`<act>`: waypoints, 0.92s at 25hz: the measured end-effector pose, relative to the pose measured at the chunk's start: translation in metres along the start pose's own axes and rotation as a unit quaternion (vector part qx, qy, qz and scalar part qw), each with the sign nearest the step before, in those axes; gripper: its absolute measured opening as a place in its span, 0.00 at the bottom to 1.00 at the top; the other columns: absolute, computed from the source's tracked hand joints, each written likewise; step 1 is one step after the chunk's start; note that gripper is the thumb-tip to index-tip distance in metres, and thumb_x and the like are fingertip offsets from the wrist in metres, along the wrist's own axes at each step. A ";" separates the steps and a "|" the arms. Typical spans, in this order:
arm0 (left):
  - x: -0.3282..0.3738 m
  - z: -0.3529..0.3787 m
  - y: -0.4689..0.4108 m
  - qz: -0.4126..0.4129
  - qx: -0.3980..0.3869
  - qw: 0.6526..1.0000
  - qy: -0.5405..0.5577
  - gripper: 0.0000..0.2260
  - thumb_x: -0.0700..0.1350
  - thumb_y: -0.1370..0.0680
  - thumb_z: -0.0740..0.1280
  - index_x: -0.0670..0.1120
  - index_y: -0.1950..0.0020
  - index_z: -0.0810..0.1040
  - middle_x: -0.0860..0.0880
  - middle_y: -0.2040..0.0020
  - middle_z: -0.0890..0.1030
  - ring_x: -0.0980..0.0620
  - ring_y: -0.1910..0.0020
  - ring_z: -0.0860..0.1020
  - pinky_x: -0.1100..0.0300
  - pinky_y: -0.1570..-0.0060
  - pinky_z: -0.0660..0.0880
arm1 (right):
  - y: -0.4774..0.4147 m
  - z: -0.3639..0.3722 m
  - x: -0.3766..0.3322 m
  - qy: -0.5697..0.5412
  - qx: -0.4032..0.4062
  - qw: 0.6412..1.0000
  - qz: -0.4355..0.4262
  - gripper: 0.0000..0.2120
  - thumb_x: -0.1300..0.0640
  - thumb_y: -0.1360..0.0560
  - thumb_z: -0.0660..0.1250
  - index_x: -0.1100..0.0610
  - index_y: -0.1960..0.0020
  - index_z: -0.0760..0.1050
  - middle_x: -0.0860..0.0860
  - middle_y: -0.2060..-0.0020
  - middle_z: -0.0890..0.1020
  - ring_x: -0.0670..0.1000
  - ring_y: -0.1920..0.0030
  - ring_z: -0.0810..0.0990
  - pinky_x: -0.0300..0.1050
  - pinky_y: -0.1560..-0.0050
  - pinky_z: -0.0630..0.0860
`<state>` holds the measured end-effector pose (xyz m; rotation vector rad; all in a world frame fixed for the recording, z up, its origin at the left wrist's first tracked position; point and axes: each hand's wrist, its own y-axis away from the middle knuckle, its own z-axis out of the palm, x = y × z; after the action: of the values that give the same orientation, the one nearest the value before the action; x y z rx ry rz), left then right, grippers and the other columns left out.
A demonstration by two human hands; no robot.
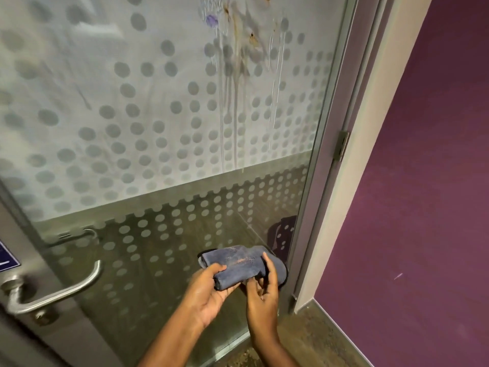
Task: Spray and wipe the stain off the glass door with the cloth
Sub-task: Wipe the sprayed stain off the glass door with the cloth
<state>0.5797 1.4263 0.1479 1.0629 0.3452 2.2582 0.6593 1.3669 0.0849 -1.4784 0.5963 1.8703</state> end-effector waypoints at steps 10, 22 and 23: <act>0.022 0.083 -0.055 -0.012 0.058 0.996 -0.068 0.06 0.36 0.21 0.60 0.36 0.46 0.73 0.36 0.54 0.80 0.43 0.57 0.80 0.47 0.59 0.82 | -0.117 -0.004 -0.014 0.062 -0.026 0.990 -0.124 0.21 0.71 0.27 0.67 0.50 0.42 0.72 0.53 0.43 0.72 0.53 0.42 0.77 0.37 0.45 0.75; 0.105 0.110 -0.044 0.599 0.346 0.496 -0.524 0.16 0.48 0.23 0.67 0.40 0.40 0.75 0.39 0.38 0.72 0.42 0.38 0.70 0.54 0.40 0.66 | -0.193 0.076 -0.070 0.152 -0.009 0.942 -0.299 0.19 0.60 0.29 0.69 0.48 0.41 0.69 0.60 0.52 0.70 0.61 0.47 0.70 0.51 0.44 0.71; 0.115 0.113 -0.042 0.615 0.347 0.476 -0.524 0.16 0.48 0.23 0.67 0.40 0.40 0.75 0.38 0.37 0.71 0.41 0.36 0.68 0.53 0.39 0.66 | -0.193 0.086 -0.074 0.159 0.007 0.942 -0.294 0.19 0.59 0.28 0.70 0.48 0.41 0.69 0.61 0.53 0.70 0.62 0.48 0.70 0.56 0.45 0.71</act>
<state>0.6273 1.5288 0.2709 3.7657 -0.2243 1.5450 0.7553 1.5405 0.1880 -1.7287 0.2611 1.1760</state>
